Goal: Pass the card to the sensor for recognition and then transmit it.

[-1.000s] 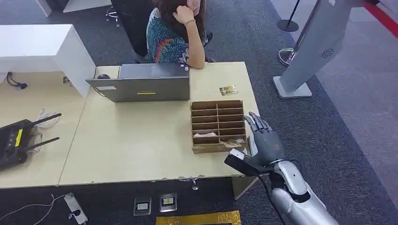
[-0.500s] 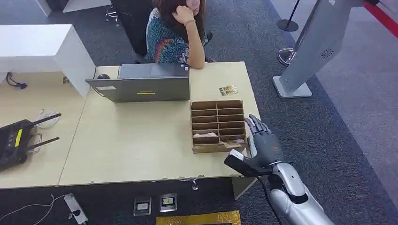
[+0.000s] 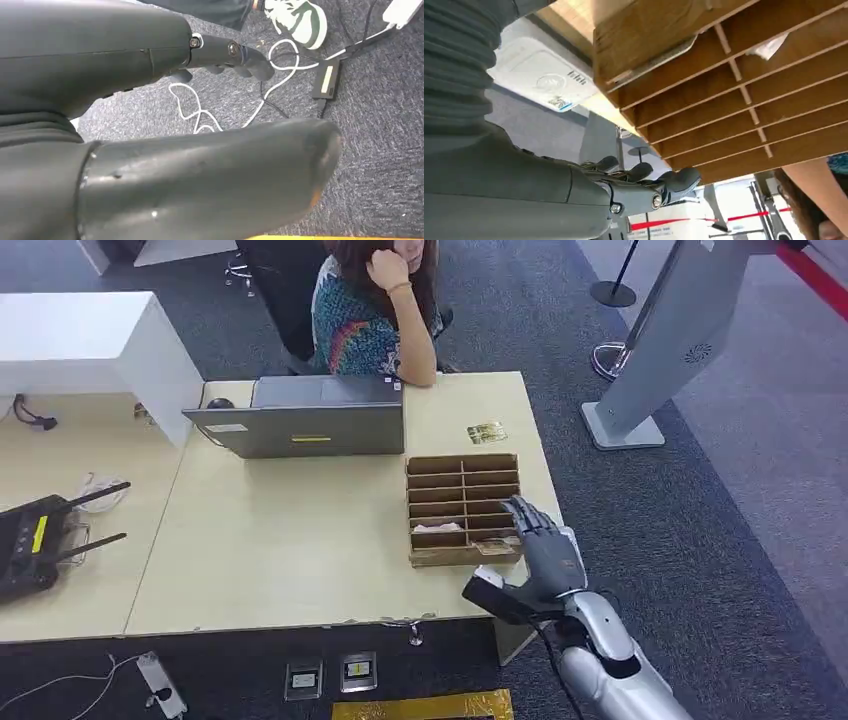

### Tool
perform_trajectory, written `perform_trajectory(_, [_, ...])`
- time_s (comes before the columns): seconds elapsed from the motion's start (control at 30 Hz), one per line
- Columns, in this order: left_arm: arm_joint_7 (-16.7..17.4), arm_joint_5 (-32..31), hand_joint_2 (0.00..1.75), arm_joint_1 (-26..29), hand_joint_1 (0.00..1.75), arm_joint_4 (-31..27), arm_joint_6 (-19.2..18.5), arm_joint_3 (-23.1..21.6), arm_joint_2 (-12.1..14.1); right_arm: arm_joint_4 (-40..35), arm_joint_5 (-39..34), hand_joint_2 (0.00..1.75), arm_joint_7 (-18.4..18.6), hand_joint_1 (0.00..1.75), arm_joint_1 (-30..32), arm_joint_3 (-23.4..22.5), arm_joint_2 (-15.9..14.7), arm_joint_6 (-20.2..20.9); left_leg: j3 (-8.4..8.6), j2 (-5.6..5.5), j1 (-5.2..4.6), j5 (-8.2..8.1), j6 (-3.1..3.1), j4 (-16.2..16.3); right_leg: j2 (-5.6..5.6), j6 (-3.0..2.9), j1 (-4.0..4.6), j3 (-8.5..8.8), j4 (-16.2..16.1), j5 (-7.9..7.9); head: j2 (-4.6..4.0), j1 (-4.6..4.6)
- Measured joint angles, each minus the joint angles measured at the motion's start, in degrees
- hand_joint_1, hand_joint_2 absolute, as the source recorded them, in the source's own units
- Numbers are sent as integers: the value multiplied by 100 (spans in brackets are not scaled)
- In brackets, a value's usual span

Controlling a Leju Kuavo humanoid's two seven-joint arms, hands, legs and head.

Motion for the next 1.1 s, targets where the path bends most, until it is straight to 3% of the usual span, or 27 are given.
perform_trajectory(1.0, [0, 59, 0, 56, 0, 0, -2, 0, 2, 328, -317, 175, 92, 0, -258, 70, 44, 48, 0, 0, 0, 0, 0, 0, -1, 0, 0, 0, 0, 0, 0, -2])
perform_trajectory(1.07, [0, 59, 0, 60, 0, -2, -2, 0, 2, 328, -326, 175, 92, 12, -258, 29, 37, 44, 0, 0, 0, 0, 0, 1, -1, 0, 0, 0, 0, 0, 0, -2])
perform_trajectory(1.1, [0, 59, 0, 61, 0, 0, -2, 0, 2, 328, -326, 175, 92, 28, -258, 20, 33, 42, 0, 0, 0, 0, 0, 1, -1, 0, 0, 0, 0, 0, 0, 0])
